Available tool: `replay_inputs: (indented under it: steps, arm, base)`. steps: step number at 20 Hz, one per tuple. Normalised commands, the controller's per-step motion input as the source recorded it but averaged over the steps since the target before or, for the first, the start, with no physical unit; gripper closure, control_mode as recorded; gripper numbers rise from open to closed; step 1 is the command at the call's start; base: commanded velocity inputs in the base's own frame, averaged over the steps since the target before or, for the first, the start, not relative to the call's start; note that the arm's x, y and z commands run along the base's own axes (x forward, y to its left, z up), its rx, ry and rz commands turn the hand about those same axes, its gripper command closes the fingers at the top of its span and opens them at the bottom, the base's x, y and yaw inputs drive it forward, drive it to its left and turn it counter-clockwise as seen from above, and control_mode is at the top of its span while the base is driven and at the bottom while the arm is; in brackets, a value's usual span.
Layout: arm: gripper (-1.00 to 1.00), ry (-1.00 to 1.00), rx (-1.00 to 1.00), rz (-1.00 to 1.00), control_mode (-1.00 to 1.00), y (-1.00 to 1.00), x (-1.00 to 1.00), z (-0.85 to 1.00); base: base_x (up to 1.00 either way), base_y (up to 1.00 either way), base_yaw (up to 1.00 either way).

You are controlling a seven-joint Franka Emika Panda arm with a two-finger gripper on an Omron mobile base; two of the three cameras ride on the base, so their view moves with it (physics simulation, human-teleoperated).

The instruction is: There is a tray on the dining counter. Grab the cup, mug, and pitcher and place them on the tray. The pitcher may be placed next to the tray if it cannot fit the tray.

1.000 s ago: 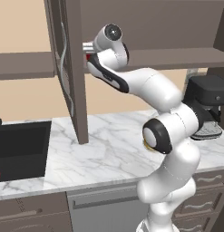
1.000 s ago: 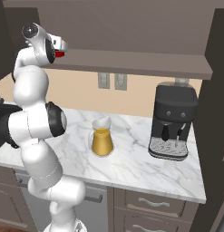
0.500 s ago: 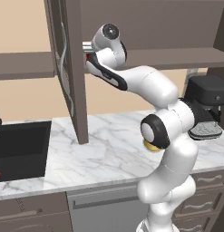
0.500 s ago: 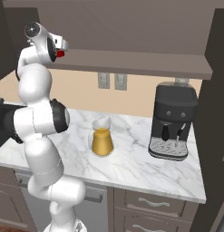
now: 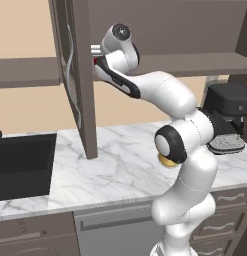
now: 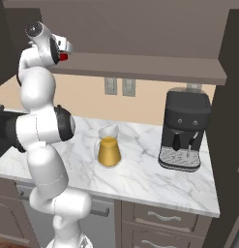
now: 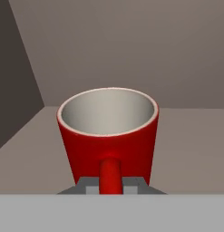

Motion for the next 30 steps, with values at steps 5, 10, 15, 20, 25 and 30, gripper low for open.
replay_inputs:
  steps: [5,10,15,20,25,30]
  arm:
    - [1.0,0.0,0.0,0.0,-1.0,0.0,-0.01,0.0]
    - [1.0,-0.02,0.0,0.0,-1.0,-0.13,-0.12,0.0]
    - [1.0,-0.06,0.01,0.0,-1.0,-0.52,-0.34,0.0]
    - [1.0,-0.04,0.01,0.0,-1.0,-0.62,-0.52,0.0]
    - [1.0,0.0,0.02,0.0,-1.0,-0.63,-0.74,0.0]
    - [1.0,0.0,0.0,0.0,-1.0,-0.49,-0.83,0.0]
  base:
    - [0.0,0.0,0.0]
    - [0.0,0.0,0.0]
    - [0.0,0.0,0.0]
    - [0.0,0.0,0.0]
    - [0.0,0.0,0.0]
    - [0.0,0.0,0.0]
